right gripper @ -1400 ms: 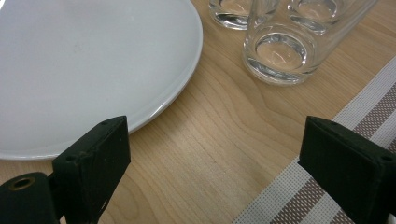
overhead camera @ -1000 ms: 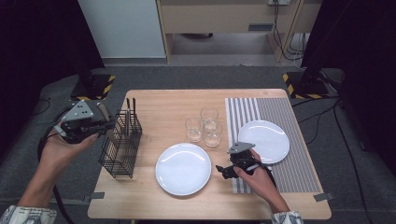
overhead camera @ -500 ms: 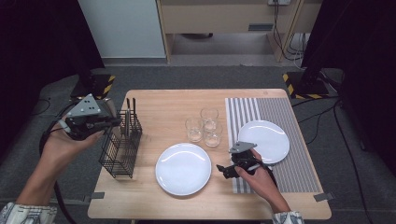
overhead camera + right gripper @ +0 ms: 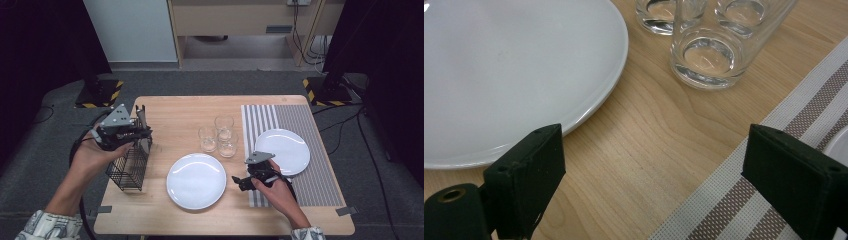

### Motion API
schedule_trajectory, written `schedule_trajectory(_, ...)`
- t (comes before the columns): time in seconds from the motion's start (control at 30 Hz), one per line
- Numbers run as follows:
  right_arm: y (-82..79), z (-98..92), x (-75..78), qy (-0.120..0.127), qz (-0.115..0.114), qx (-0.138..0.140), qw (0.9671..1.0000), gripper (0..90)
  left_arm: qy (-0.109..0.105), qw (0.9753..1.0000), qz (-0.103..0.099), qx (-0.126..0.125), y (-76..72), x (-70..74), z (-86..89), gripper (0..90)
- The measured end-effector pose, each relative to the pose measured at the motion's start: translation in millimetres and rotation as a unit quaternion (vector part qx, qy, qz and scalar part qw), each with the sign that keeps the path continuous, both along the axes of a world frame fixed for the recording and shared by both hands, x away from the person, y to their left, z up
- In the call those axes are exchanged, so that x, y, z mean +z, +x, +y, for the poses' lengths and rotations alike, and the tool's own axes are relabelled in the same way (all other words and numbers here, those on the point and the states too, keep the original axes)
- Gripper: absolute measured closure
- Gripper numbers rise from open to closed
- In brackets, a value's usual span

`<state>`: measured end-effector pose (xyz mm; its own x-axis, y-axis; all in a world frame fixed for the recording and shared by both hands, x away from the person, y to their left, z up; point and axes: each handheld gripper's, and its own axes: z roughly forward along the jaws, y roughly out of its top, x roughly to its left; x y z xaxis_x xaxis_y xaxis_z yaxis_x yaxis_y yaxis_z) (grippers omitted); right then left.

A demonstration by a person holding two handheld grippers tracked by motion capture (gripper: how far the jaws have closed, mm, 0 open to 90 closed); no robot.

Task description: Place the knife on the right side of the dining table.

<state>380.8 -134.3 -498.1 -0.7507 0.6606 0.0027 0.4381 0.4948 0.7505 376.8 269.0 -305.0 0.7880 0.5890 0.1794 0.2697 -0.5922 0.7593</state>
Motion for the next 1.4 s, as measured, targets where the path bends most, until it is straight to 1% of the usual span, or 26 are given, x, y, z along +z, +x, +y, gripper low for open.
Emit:
schedule_trajectory(0.07, -0.1, -0.3, 1.4, 0.004, -0.002, -0.002, 1.0000, 10.9, 0.001, 1.0000, 0.003, -0.005, 2.4, -6.3, -6.0, 82.5)
schedule_trajectory(0.13, 0.1, -0.7, 2.7, 0.008, -0.003, -0.005, 0.9999, 12.5, 0.006, 0.9999, 0.002, -0.008, 4.0, -11.3, -11.4, 82.5)
schedule_trajectory(0.17, 0.1, -0.7, 2.7, 0.008, -0.003, -0.005, 0.9999, 12.5, 0.006, 0.9999, 0.002, -0.008, 4.0, -11.3, -11.4, 82.5)
schedule_trajectory(0.2, 0.5, -1.7, 3.3, 0.010, -0.003, -0.005, 0.9999, 12.5, 0.004, 0.9999, 0.005, -0.011, 5.2, -15.7, -16.0, 82.5)
schedule_trajectory(0.4, 0.8, -1.1, 2.7, 0.009, -0.004, -0.003, 0.9999, 13.2, 0.005, 0.9998, 0.008, -0.017, 7.1, -25.6, -25.3, 82.5)
schedule_trajectory(0.47, 0.9, 0.9, 2.4, 0.006, 0.000, -0.003, 1.0000, 12.6, -0.002, 0.9997, 0.012, -0.020, 8.8, -35.0, -29.8, 82.5)
schedule_trajectory(0.5, 1.3, 1.9, 2.2, 0.006, 0.000, -0.001, 1.0000, 12.6, -0.002, 0.9996, 0.015, -0.022, 9.8, -38.6, -31.2, 82.5)
schedule_trajectory(0.53, 1.7, 3.3, 2.3, 0.005, 0.002, -0.002, 1.0000, 12.5, -0.002, 0.9996, 0.015, -0.022, 9.8, -38.6, -31.2, 82.5)
schedule_trajectory(0.57, 2.3, 4.3, 2.7, 0.001, 0.005, -0.001, 1.0000, 12.7, -0.003, 0.9995, 0.021, -0.023, 11.7, -46.0, -34.2, 82.5)
schedule_trajectory(0.6, 2.3, 5.7, 3.4, -0.001, 0.004, -0.001, 1.0000, 13.1, -0.006, 0.9994, 0.023, -0.023, 12.6, -49.4, -35.4, 82.5)
schedule_trajectory(0.63, 2.3, 5.7, 3.4, -0.001, 0.004, -0.001, 1.0000, 13.1, -0.006, 0.9994, 0.023, -0.023, 12.6, -49.4, -35.4, 82.5)
schedule_trajectory(0.67, 2.1, 7.7, 5.1, 0.001, 0.006, 0.000, 1.0000, 14.1, -0.015, 0.9992, 0.026, -0.024, 13.8, -54.6, -37.1, 82.5)
schedule_trajectory(0.7, 2.3, 8.2, 6.1, -0.004, 0.009, -0.001, 1.0000, 15.9, -0.019, 0.9991, 0.027, -0.026, 13.9, -56.5, -38.5, 82.5)
schedule_trajectory(0.73, 2.6, 9.0, 7.0, -0.010, 0.006, -0.004, 0.9999, 17.6, -0.021, 0.9990, 0.028, -0.027, 13.7, -58.1, -40.6, 82.5)
schedule_trajectory(0.77, 2.6, 9.9, 8.3, -0.013, 0.003, -0.005, 0.9999, 18.6, -0.018, 0.9990, 0.029, -0.030, 13.6, -59.1, -42.9, 82.5)
schedule_trajectory(0.93, 2.9, 11.2, 18.3, -0.003, -0.004, 0.010, 0.9999, 20.3, -0.005, 0.9985, 0.029, -0.045, 12.6, -62.3, -57.5, 82.5)
schedule_trajectory(0.97, 2.9, 11.2, 18.3, -0.003, -0.004, 0.010, 0.9999, 20.3, -0.005, 0.9985, 0.029, -0.045, 12.6, -62.3, -57.5, 82.5)
schedule_trajectory(1.0, 3.4, 11.4, 20.9, -0.004, -0.004, 0.011, 0.9999, 20.5, -0.001, 0.9984, 0.025, -0.052, 12.8, -62.5, -63.2, 82.5)
schedule_trajectory(1.03, 4.1, 11.6, 21.5, -0.008, -0.003, 0.007, 0.9999, 20.7, -0.001, 0.9984, 0.025, -0.052, 12.8, -62.5, -63.2, 82.5)
schedule_trajectory(1.07, 5.0, 11.7, 21.6, -0.011, -0.003, 0.006, 0.9999, 20.7, -0.003, 0.9981, 0.023, -0.057, 13.6, -63.1, -67.0, 82.5)
schedule_trajectory(1.17, 8.2, 13.1, 21.6, -0.012, 0.001, 0.007, 0.9999, 19.0, -0.004, 0.9979, 0.024, -0.059, 15.2, -65.2, -69.9, 82.5)
schedule_trajectory(1.23, 10.6, 14.9, 22.5, -0.012, 0.000, 0.009, 0.9999, 16.7, -0.001, 0.9978, 0.028, -0.060, 18.8, -68.5, -72.2, 82.5)
schedule_trajectory(1.33, 14.5, 17.3, 25.6, -0.008, -0.002, 0.007, 0.9999, 14.6, -0.003, 0.9978, 0.028, -0.060, 21.0, -69.7, -73.1, 82.5)
schedule_trajectory(1.4, 15.8, 18.2, 27.0, -0.008, 0.001, 0.006, 1.0000, 14.5, -0.004, 0.9978, 0.027, -0.060, 21.3, -69.7, -73.1, 82.5)
